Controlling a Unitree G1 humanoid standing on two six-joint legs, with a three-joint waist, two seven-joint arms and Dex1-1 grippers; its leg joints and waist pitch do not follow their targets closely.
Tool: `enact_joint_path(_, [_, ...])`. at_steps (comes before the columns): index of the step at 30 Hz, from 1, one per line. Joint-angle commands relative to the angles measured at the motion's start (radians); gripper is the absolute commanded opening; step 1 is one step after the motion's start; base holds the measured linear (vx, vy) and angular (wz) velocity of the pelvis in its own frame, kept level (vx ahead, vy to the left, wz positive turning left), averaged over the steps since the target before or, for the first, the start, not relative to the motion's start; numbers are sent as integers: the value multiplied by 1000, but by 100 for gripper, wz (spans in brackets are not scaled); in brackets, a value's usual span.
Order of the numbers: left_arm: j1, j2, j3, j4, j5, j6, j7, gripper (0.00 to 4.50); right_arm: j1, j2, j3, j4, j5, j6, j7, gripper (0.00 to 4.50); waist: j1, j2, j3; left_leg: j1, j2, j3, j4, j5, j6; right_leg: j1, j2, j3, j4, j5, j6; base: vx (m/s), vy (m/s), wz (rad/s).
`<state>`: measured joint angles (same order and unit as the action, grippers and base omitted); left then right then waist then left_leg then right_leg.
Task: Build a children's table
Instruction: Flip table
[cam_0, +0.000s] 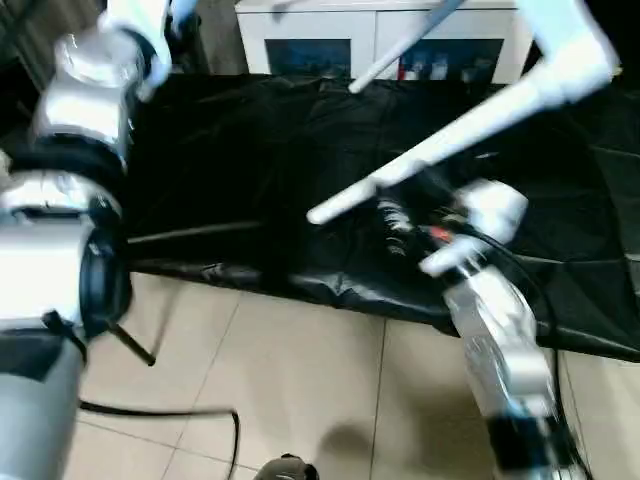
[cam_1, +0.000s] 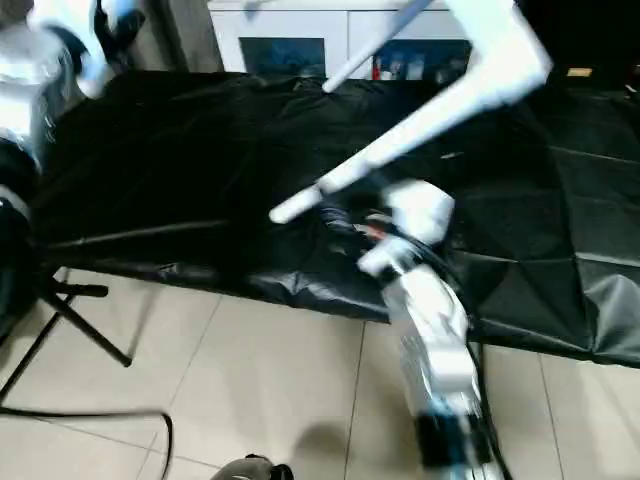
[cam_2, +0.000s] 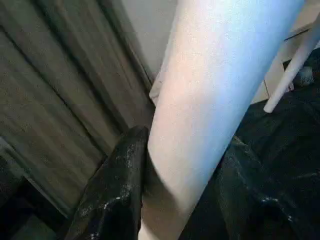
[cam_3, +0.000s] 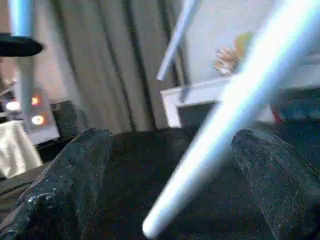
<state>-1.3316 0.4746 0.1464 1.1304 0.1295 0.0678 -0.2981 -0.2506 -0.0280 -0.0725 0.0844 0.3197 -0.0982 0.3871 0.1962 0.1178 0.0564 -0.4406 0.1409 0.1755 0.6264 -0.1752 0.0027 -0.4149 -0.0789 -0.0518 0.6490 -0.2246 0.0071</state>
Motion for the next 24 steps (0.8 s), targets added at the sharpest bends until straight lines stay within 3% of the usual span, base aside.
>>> enact_joint_path(1, [1,-12,62,-27,-85,31,0,175,2,10,2,-21,10,-15,-11,450,-10,-27,-91,46,94,-46,-68,-129,111,36,-94,42,-57,61,-239,0,0,0])
enact_joint_path(3, [5,-14,60,-45,-87,42,-7,175,-7,13,-7,7,-9,-11,-46,450,-10,-26,-89,49,95,-45,-71,-148,97,31,-94,44,-61,39,-236,0,0,0])
enact_joint_path(4, [7,-15,59,-61,-87,48,-8,175,-41,18,-26,52,-32,13,-106,450,-11,-30,-88,49,94,-44,-73,-152,83,30,-95,44,-62,26,-237,0,0,0])
enact_joint_path(6, [12,-16,58,-80,-88,56,-11,175,-86,25,-47,106,-33,34,-144,450,-13,-26,-86,51,93,-44,-77,-176,60,28,-95,44,-67,-9,-235,0,0,0])
enact_joint_path(8, [16,-16,55,-98,-93,64,-11,175,-187,16,-63,231,-41,51,-172,450,-18,-29,-87,54,91,-42,-80,-189,31,28,-94,41,-64,-8,-236,0,0,0])
enact_joint_path(10, [18,-16,54,-103,-95,67,-12,175,-220,14,-65,273,-31,51,-155,450,-15,-29,-86,54,89,-37,-78,-189,28,27,-95,42,-68,-8,-232,0,0,0])
enact_joint_path(11, [23,-15,52,-113,-96,70,-12,175,-263,5,-64,332,-40,38,-153,450,-18,-34,-89,53,89,-36,-76,-175,29,32,-99,40,-63,23,-232,0,0,0])
enact_joint_path(13, [33,-14,50,-126,-96,75,-15,175,-358,-17,-65,473,-65,36,-177,450,-23,-33,-91,48,87,-34,-75,-137,43,35,-97,34,-56,65,-235,0,0,0])
enact_joint_path(15, [44,-11,47,-144,-99,85,-16,175,-455,-33,-76,612,-69,29,-186,450,-25,-45,-95,51,84,-27,-67,-92,64,35,-96,31,-51,116,-244,0,0,0])
enact_joint_path(16, [46,-11,46,-146,-99,86,-16,175,-464,-34,-78,624,-69,29,-186,450,-32,-44,-97,45,80,-26,-63,-66,79,39,-101,30,-46,135,-261,0,0,0])
enact_joint_path(17, [51,-10,45,-156,-100,92,-15,175,-500,-39,-84,677,-69,16,-182,433,-28,-44,-101,49,83,-20,-56,-40,98,34,-101,30,-45,164,-260,0,0,0])
enact_joint_path(18, [59,-9,46,-170,-101,101,-13,175,-544,-42,-95,744,-70,0,-168,433,-32,-49,-101,45,84,-22,-55,-6,121,35,-97,26,-38,197,-267,0,0,0])
enact_joint_path(19, [63,-8,47,-178,-101,106,-12,175,-569,-43,-104,784,-66,-11,-157,416,-34,-47,-103,43,82,-21,-50,8,138,34,-98,24,-35,209,-273,0,0,0])
enact_joint_path(21, [67,-8,50,-186,-103,113,-12,175,-588,-46,-112,816,-64,-19,-153,405,-35,-44,-102,43,85,-21,-49,9,148,32,-98,23,-35,208,-273,0,0,0])
enact_joint_path(22, [67,-8,50,-186,-103,113,-12,175,-588,-46,-112,816,-64,-19,-153,405,-34,-49,-100,43,87,-20,-48,2,152,31,-97,22,-35,195,-276,0,0,0])
enact_joint_path(24, [80,-6,51,-208,-106,125,-12,175,-639,-55,-134,894,-44,-46,-131,377,-35,-47,-100,45,91,-21,-52,-32,139,32,-100,22,-38,153,-278,0,0,0])
